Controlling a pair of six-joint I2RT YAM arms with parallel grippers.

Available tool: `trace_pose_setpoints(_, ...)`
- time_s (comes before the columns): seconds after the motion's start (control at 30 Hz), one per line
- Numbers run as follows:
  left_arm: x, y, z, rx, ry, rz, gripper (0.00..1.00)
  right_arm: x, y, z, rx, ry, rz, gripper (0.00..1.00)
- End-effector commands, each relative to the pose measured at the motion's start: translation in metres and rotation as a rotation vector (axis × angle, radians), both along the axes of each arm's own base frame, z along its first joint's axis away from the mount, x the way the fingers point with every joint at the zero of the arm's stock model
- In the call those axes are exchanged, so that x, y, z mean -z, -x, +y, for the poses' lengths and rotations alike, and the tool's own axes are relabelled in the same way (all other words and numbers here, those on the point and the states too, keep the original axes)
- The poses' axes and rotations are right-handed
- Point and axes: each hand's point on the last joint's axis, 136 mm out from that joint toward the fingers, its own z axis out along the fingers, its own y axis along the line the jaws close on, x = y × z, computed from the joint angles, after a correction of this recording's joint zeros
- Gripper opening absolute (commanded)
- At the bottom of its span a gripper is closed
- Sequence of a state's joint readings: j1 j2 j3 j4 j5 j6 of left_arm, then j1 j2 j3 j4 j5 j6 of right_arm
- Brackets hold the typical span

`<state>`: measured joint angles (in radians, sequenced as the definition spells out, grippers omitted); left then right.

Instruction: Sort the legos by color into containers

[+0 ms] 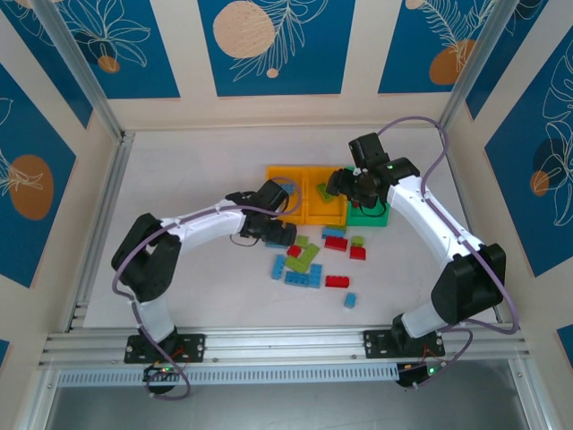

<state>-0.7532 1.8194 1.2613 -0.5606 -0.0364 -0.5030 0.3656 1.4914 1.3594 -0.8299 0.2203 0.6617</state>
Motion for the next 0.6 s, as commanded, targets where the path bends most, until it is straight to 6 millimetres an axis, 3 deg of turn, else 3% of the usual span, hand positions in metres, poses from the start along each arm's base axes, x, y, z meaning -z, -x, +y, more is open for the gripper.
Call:
trace_pose_setpoints(0.0, 0.011, -0.005, -0.013, 0.003, 0.016, 0.013, 1.0, -0.016, -0.007, 0.006, -0.014, -0.033, -0.038, 0.73)
trace_pose_setpoints(0.17, 0.033, -0.004, -0.01, -0.004, -0.029, 0.047, 1.0, -0.018, -0.006, 0.005, -0.015, -0.03, -0.042, 0.73)
trace_pose_setpoints(0.37, 0.042, -0.004, 0.003, -0.023, -0.096, 0.046, 0.79, -0.016, 0.0, 0.003, -0.009, -0.032, -0.036, 0.73)
trace_pose_setpoints(0.57, 0.033, 0.002, 0.014, -0.03, -0.113, 0.034, 0.68, -0.023, 0.0, 0.006, -0.009, -0.053, -0.046, 0.72)
